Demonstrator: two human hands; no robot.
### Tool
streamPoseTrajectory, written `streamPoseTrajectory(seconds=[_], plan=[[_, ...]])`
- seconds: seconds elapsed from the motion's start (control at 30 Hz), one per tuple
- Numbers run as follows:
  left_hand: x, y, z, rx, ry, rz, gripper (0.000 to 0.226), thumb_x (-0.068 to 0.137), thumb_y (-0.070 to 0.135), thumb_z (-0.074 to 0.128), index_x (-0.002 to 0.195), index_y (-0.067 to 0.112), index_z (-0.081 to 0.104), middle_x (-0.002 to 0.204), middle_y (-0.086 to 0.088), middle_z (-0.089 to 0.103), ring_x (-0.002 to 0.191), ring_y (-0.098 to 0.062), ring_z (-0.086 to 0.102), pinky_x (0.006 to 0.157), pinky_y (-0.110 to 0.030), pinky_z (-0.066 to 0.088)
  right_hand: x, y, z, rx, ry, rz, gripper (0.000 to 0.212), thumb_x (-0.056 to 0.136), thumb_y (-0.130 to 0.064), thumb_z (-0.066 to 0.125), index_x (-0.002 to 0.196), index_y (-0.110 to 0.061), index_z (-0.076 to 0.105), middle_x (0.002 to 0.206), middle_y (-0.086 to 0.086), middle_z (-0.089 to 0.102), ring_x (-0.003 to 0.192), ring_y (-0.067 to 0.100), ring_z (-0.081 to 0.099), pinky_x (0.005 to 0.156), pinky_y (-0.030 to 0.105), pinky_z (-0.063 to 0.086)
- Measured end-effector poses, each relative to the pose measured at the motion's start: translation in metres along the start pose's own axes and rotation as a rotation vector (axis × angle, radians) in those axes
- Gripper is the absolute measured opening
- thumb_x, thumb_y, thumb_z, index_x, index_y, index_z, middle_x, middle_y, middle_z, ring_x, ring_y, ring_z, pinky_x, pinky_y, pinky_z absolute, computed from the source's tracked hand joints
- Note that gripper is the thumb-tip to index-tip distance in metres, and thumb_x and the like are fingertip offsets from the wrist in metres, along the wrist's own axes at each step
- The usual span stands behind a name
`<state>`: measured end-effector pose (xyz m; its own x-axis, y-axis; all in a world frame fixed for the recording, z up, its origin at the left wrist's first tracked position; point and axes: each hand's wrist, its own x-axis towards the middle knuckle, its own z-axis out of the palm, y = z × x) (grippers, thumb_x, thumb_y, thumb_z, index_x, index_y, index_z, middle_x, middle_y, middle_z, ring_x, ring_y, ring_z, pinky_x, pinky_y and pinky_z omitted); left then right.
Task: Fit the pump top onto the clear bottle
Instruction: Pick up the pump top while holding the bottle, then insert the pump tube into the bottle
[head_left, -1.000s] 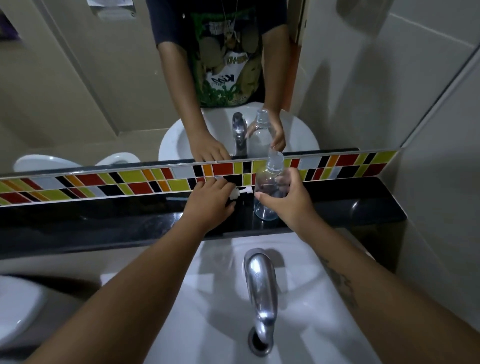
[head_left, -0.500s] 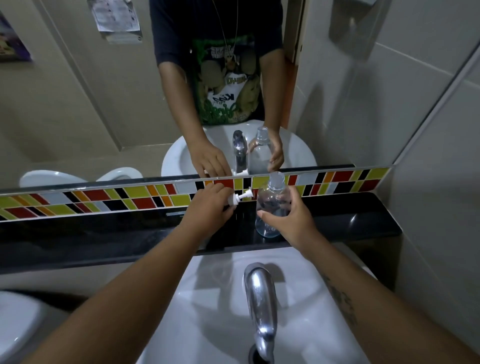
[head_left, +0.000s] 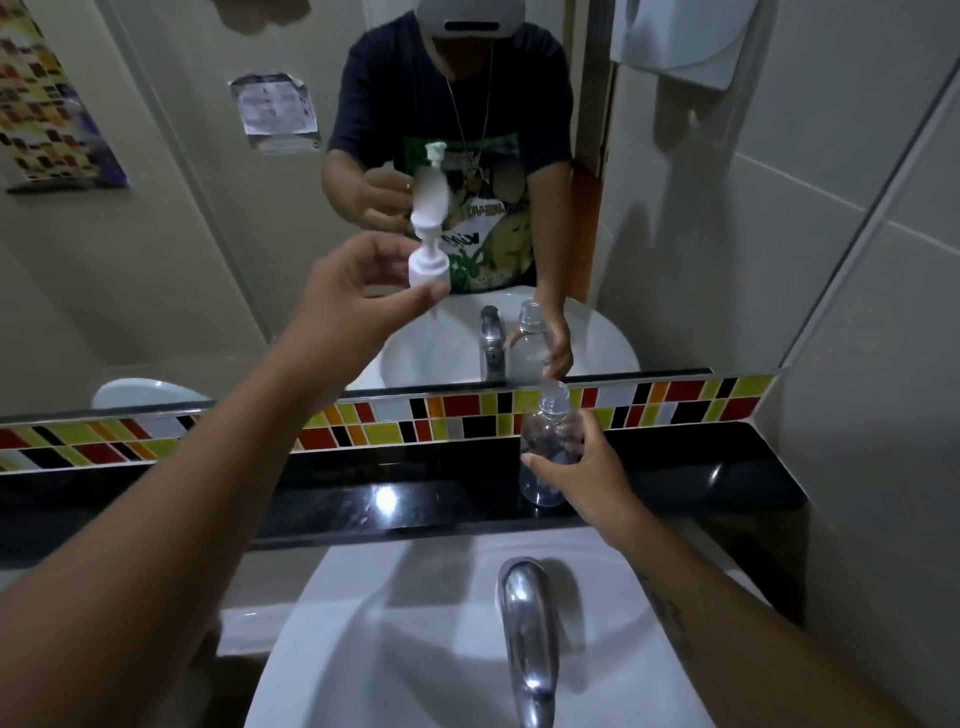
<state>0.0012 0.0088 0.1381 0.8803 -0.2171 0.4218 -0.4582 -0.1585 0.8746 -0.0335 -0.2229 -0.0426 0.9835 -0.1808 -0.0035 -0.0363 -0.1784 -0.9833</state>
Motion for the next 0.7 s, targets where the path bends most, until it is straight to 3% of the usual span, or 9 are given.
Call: streamPoseTrajectory(seconds=[0.1,0.2,0.43,0.6,0.7], plan=[[-0.003,0.004,-0.003,-0.234,0.05,-0.019,0.026,0.076,0.021,0.081,0.098,0.02,0.067,0.094,0.004,0.078,0.09,-0.007,0.072,0.078,-0.02,0.055,-0.001,0.0,0.001,0.0,0.007,-0.001,0.057,0.07,-0.02,0.084,0.115,-0.027,0.05,0.108,-0.011,0.057,0.1,0.007,0.055,0.087,0.033,0.052],[-0.006,-0.006,0.0,-0.316,0.111,-0.084,0.027,0.083,0.022,0.08,0.104,0.02,0.065,0.091,0.011,0.078,0.088,-0.004,0.071,0.076,-0.023,0.053,-0.001,0.0,0.0,0.003,0.007,0.002,0.058,0.069,-0.02,0.084,0.116,-0.026,0.05,0.108,-0.011,0.058,0.099,0.005,0.056,0.088,0.034,0.052],[-0.013,-0.032,0.018,-0.446,0.179,-0.193,0.037,0.085,0.028,0.077,0.117,0.014,0.063,0.109,0.002,0.076,0.105,-0.012,0.068,0.081,-0.028,0.054,0.0,0.002,0.002,0.037,0.003,0.001,0.062,0.069,-0.019,0.084,0.12,-0.025,0.049,0.108,-0.016,0.058,0.094,-0.004,0.056,0.075,0.016,0.05],[-0.009,-0.038,0.024,-0.467,0.15,-0.211,0.053,0.083,0.033,0.075,0.128,0.009,0.061,0.119,-0.001,0.074,0.114,-0.015,0.067,0.087,-0.03,0.054,0.002,0.005,0.001,0.041,-0.011,0.006,0.066,0.07,-0.017,0.084,0.125,-0.024,0.048,0.106,-0.017,0.057,0.093,-0.002,0.057,0.084,0.028,0.054],[-0.007,-0.042,0.023,-0.467,0.137,-0.218,0.053,0.077,0.039,0.079,0.122,0.015,0.064,0.117,0.0,0.075,0.114,-0.014,0.067,0.087,-0.031,0.053,0.003,0.005,0.001,0.031,-0.01,-0.005,0.063,0.069,-0.018,0.084,0.121,-0.026,0.048,0.104,-0.018,0.057,0.092,-0.002,0.058,0.081,0.023,0.053]])
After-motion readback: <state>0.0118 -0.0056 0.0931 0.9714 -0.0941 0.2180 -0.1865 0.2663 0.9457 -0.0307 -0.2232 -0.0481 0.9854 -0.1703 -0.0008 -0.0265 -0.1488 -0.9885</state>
